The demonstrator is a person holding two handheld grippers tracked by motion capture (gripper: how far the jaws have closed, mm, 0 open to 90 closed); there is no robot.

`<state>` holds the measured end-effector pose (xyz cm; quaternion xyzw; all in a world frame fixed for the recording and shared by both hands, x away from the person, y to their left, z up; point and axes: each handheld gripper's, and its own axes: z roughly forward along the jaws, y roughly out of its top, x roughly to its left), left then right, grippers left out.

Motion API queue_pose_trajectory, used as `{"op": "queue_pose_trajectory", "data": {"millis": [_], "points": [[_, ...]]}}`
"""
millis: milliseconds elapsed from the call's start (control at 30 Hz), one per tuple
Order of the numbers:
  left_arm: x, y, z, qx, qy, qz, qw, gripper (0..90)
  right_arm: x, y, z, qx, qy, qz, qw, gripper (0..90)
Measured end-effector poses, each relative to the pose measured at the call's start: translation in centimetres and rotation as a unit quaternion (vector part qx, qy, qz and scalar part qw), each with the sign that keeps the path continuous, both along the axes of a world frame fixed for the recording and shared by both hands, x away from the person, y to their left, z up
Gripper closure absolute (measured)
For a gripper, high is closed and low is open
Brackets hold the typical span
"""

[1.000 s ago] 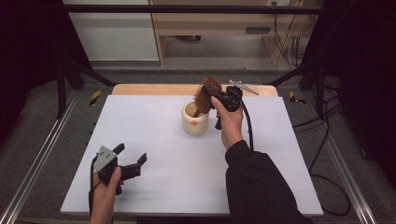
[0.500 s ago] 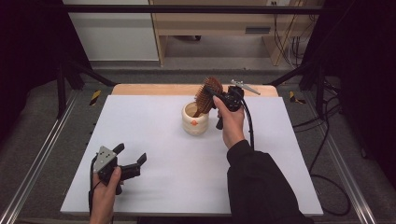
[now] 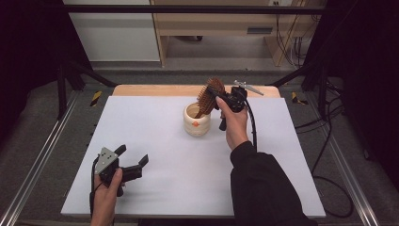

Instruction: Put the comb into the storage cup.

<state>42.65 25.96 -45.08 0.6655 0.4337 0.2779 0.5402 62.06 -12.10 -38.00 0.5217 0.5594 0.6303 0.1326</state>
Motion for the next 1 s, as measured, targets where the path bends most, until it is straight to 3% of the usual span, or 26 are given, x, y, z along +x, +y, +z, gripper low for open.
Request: {"op": "queue_pose_trajectory", "data": {"millis": [1000], "points": [[0.03, -0.05, -0.06, 0.001, 0.002, -0.002, 1.0000, 2.9, -0.01, 0.47, -0.06, -0.010, 0.005, 0.011, 0.9999, 33.0]]}}
